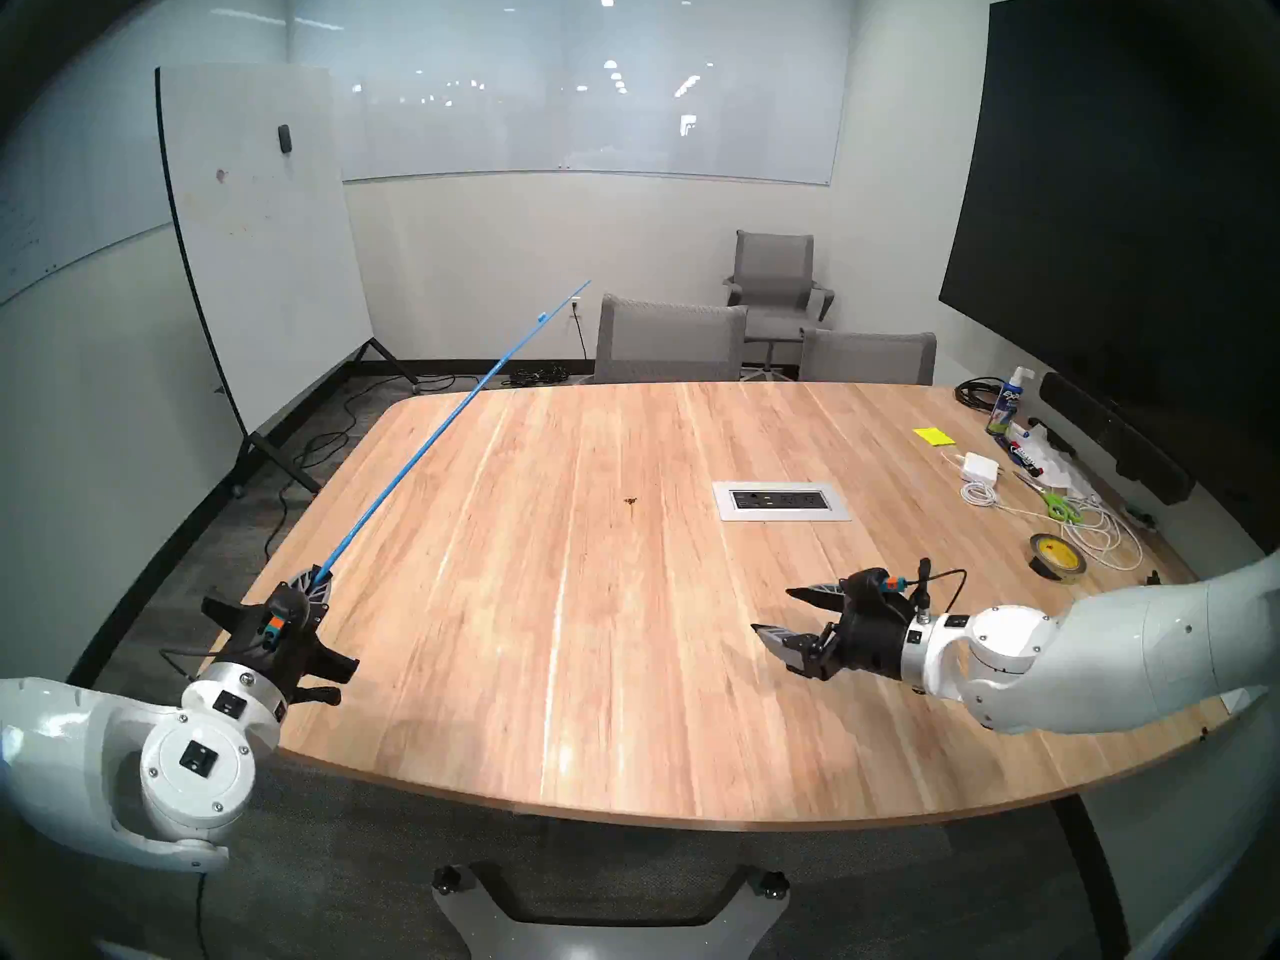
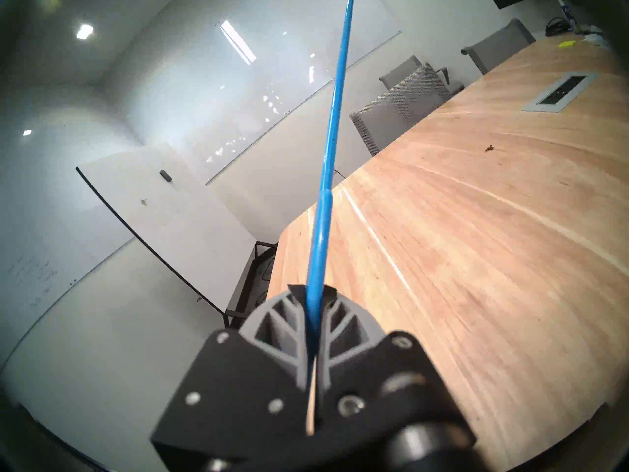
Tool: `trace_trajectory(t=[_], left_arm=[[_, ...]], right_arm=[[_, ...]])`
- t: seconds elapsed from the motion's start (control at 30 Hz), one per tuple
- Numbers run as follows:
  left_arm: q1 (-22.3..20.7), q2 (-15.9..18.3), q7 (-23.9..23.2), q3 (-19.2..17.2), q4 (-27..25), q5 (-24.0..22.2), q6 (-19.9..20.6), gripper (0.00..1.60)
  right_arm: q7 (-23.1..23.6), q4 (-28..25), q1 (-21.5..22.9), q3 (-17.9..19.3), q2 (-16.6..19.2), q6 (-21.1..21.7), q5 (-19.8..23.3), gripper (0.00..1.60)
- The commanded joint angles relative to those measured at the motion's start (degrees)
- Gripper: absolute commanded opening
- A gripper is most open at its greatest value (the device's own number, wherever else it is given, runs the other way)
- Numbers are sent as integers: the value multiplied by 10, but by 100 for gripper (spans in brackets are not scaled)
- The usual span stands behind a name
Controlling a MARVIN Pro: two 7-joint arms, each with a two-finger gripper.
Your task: Swat a bug on table
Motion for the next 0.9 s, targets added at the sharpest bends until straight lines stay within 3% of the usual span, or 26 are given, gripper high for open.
trace_trajectory(t=[0.0, 0.87], left_arm=[[-16, -1, 2, -6, -8, 17, 48, 0], [-36, -1, -1, -5, -37, 29, 224, 0]], right_arm=[[0, 1, 6, 5, -1, -2, -1, 160], [0, 2, 6, 5, -1, -2, -1, 160]])
